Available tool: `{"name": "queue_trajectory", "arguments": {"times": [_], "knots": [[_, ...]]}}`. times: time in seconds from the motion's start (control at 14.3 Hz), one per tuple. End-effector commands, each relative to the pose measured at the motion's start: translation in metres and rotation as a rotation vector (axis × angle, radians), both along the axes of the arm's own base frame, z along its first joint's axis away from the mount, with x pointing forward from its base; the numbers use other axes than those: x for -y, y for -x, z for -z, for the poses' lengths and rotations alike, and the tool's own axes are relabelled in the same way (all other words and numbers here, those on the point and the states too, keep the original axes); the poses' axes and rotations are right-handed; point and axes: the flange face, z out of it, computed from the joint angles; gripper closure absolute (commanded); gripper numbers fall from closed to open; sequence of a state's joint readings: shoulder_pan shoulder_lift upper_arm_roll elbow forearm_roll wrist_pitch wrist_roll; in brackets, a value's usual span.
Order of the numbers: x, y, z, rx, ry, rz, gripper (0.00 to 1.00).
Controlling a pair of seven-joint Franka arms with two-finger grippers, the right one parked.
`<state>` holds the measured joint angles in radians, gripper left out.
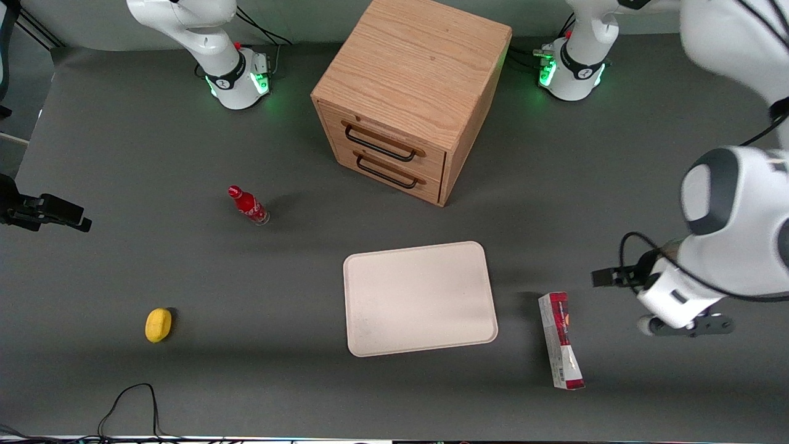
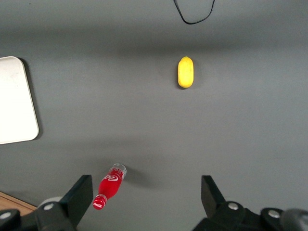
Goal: Place red cookie box on tray
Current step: 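Lower the left gripper over the cookie box's red end and close it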
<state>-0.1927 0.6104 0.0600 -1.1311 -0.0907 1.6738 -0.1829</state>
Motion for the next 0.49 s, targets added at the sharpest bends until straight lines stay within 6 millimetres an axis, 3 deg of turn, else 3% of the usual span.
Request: {"name": "queue_trajectory", "arguments": {"times": [0.0,0.42], "knots": [[0.022,-0.020,0.035,0.042,-0.010,-0.030,0.00],[0.032,-0.052,0.137,0.178,-0.013,-0.031,0.00]]}}
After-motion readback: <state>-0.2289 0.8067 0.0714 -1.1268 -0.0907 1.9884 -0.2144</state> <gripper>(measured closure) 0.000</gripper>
